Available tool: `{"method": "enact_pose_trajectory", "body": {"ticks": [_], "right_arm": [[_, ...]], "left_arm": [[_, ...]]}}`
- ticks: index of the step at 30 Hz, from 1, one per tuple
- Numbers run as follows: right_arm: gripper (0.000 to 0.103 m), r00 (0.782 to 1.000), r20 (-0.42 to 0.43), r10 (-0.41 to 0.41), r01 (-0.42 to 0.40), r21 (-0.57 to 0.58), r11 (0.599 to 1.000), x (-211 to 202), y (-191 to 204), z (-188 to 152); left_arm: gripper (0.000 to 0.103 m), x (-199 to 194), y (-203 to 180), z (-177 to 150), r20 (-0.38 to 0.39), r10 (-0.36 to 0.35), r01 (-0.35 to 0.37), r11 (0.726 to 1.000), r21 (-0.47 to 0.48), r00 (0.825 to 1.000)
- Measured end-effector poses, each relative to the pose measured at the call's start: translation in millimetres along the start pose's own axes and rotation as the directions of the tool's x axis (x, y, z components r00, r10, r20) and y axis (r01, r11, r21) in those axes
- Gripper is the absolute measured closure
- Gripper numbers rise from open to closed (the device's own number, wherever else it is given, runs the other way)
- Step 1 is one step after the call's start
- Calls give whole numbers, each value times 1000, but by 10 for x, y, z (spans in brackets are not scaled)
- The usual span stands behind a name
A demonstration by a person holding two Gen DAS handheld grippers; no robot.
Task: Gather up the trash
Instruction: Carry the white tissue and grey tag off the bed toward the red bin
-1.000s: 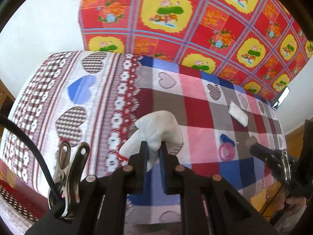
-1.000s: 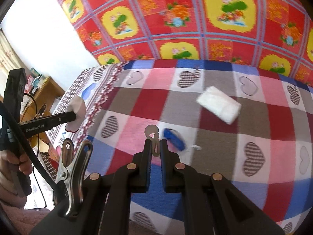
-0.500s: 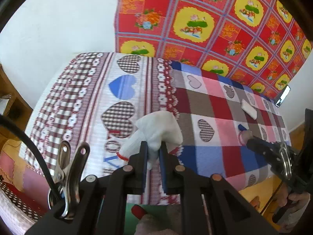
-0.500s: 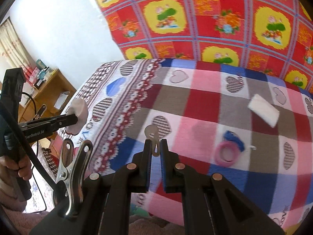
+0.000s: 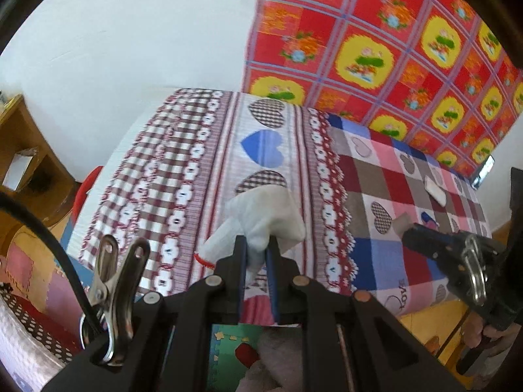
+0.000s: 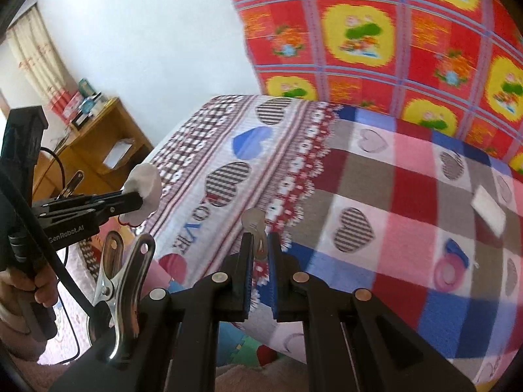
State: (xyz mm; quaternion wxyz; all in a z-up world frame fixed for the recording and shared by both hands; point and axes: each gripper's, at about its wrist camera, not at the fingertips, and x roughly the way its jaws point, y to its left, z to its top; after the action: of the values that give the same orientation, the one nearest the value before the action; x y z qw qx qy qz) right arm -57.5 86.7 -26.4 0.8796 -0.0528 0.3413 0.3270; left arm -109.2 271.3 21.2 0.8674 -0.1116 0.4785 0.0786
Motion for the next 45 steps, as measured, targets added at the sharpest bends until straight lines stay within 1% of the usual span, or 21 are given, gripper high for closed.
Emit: {"method": "enact_pose_trajectory", "body": {"ticks": [8, 14, 17, 22, 26, 31, 35, 39, 45], "right_arm": [[94, 998, -21, 61, -62, -84, 995, 351, 333, 325], [94, 994, -37, 104, -108, -110, 988, 737, 497, 716], [94, 991, -41, 124, -128, -119, 985, 889, 538, 893], [94, 985, -55, 165, -172, -137, 976, 1173, 645, 1146], [94, 977, -89, 192, -204, -165, 965, 1398, 759, 1252], [94, 970, -107, 219, -234, -159, 959, 1547, 831, 1333], [94, 969, -122, 217, -234, -157, 959, 1655, 865, 1369], [94, 970, -132, 206, -224, -141, 964, 1754, 935, 1423], [94, 976, -142, 163, -184, -147, 972, 1884, 1142, 1504]], "left_arm": [[91, 22, 510, 187, 17, 57, -55, 995, -86, 998], [91, 115, 976, 398, 22, 91, -86, 983, -164, 996], [91, 182, 1214, 500, 16, 108, -102, 973, -208, 994], [91, 272, 1558, 619, -7, 155, -152, 954, -260, 988], [91, 311, 1803, 654, -33, 187, -188, 932, -311, 982], [91, 327, 2126, 668, -57, 223, -228, 905, -358, 973], [91, 398, 2381, 657, -76, 231, -243, 892, -382, 970], [91, 575, 2676, 624, -101, 224, -246, 881, -404, 969], [91, 853, 3132, 568, -138, 183, -226, 876, -426, 973]]}}
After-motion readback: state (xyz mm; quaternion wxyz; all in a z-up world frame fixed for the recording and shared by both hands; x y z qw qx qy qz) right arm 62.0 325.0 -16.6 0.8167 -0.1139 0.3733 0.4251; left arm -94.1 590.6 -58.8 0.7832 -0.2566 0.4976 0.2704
